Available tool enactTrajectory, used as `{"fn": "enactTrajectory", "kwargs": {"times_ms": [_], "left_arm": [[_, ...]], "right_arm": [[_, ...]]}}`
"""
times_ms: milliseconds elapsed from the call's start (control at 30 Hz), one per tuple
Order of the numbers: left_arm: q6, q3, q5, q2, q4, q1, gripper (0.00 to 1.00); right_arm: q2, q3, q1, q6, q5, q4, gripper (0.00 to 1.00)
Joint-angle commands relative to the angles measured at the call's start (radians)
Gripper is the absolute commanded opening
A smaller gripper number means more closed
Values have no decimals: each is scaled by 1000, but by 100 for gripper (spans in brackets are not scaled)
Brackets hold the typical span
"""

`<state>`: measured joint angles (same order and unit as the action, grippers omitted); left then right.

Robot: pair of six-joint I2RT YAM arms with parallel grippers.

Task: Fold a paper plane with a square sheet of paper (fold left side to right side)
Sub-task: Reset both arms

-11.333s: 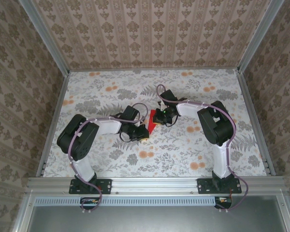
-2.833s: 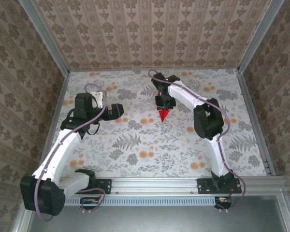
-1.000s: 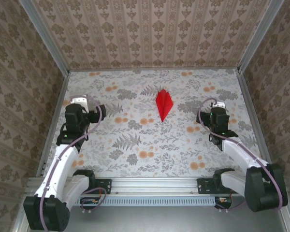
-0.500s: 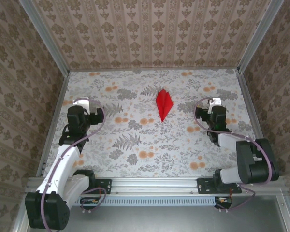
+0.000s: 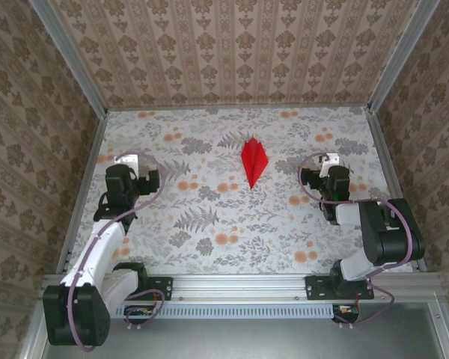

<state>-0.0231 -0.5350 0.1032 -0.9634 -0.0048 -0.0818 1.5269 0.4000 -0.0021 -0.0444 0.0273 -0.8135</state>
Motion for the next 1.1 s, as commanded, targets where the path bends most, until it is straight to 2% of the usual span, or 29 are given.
{"fn": "enactTrajectory", "kwargs": {"times_ms": [0,233,633,833,967,1033,1067], "left_arm": [[37,43,45,-43,99,10,100],[64,142,34,-164,368,11,100],[147,206,-152,-362,786,20,100],[158,260,-154,-591,1138,28,100],[119,198,-112,-578,1008,43,100],[75,118,-77,-572,835,61,100],[63,135,-103,-575,870,79,100]], "right_arm": [[2,7,-4,5,-21,-39,100],[1,7,-1,8,-17,-39,100],[3,9,2,9,-11,-38,100],[3,8,2,9,-8,-37,100],[3,8,4,11,-6,-36,100],[3,8,4,11,-6,-37,100],[3,8,4,11,-6,-37,100]]}}
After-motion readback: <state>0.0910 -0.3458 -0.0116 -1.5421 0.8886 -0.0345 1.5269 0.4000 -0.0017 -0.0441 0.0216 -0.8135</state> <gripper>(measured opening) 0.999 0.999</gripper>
